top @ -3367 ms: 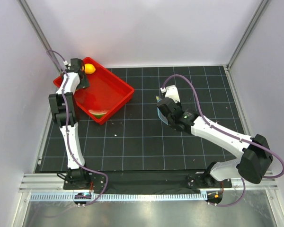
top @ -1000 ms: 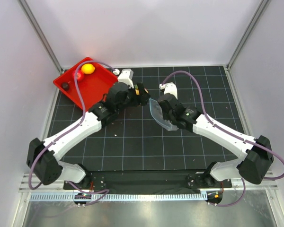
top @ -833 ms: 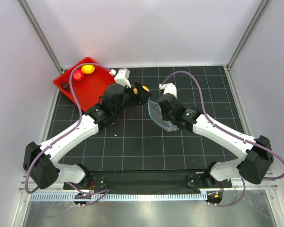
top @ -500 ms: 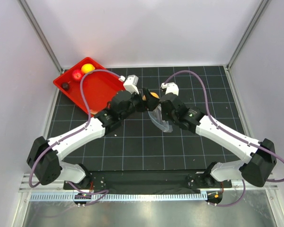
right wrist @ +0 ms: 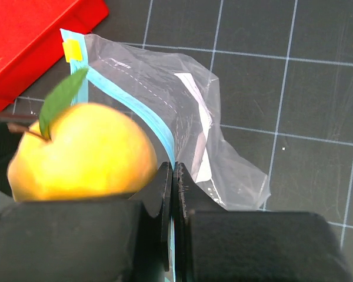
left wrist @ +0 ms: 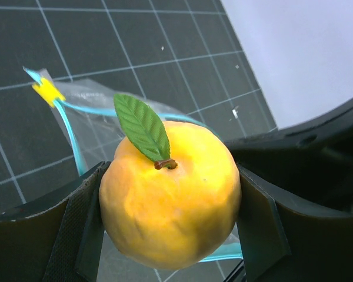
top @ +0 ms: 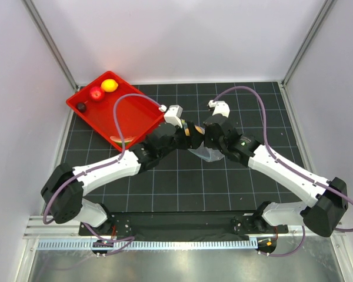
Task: Place the food in the zip-top bag and seal the zipper
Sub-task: Place the fake fruit in the zipper food storage bag.
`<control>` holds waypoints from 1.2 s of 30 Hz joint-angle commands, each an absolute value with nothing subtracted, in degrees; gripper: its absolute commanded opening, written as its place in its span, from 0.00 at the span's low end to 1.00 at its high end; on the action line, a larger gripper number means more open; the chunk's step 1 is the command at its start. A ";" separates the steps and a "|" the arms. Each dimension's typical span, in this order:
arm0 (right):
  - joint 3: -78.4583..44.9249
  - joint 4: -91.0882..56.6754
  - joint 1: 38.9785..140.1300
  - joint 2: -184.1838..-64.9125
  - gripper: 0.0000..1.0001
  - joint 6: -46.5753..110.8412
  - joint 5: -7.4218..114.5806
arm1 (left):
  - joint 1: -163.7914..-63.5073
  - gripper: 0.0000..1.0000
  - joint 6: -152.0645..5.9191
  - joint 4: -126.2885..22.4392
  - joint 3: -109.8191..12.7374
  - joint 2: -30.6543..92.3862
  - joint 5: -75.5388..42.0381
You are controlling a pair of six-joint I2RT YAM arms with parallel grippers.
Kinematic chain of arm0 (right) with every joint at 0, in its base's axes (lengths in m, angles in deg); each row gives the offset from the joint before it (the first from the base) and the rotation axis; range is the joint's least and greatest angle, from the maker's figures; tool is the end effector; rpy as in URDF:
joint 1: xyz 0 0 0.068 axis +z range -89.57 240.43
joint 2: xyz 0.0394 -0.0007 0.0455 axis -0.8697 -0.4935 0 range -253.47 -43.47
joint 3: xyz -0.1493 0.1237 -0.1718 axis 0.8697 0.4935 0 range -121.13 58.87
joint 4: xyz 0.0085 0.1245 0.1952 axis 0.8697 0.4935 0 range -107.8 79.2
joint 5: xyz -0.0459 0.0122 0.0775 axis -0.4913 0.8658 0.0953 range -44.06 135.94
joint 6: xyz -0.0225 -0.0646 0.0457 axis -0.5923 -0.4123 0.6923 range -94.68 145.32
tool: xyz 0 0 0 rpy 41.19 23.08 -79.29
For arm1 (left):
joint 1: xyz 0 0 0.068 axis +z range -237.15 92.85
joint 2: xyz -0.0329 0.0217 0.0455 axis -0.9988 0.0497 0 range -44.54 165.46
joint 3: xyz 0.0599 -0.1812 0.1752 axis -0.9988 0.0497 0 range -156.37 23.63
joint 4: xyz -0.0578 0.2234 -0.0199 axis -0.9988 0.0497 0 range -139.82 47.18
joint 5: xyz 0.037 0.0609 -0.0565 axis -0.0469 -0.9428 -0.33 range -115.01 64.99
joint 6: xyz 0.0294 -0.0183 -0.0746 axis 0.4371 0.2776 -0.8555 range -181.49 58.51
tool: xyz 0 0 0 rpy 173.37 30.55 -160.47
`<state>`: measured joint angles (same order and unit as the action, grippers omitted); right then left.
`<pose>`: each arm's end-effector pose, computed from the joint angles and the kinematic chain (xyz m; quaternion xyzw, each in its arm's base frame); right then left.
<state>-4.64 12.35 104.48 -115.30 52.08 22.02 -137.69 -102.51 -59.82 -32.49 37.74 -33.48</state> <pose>0.2147 0.1674 0.2926 -0.0434 0.8846 0.0942 0.4547 0.2262 -0.2582 0.2807 0.0220 0.7982 -0.3881 0.4602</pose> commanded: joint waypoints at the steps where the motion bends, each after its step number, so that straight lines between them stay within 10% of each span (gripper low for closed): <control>1: -3.19 9.10 103.41 -113.60 0.01 54.40 24.31 | -138.83 0.48 -100.25 -60.37 -32.18 38.51 -38.28; 6: -2.22 8.30 102.44 -112.82 0.01 55.38 25.55 | -139.01 0.55 -100.17 -59.05 -32.01 39.31 -39.78; 15: -0.11 6.46 99.81 -111.93 0.01 56.87 29.32 | -139.01 0.99 -99.20 -57.03 -33.15 38.78 -40.22; 36: 0.69 5.23 96.73 -110.44 0.01 57.05 34.42 | -139.01 0.83 -100.69 -50.87 -30.78 35.78 -42.24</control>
<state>1.04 7.93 96.96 -112.44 56.37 33.40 -138.90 -99.56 -51.27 -31.75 34.42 -40.85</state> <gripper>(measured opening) 0.046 0.869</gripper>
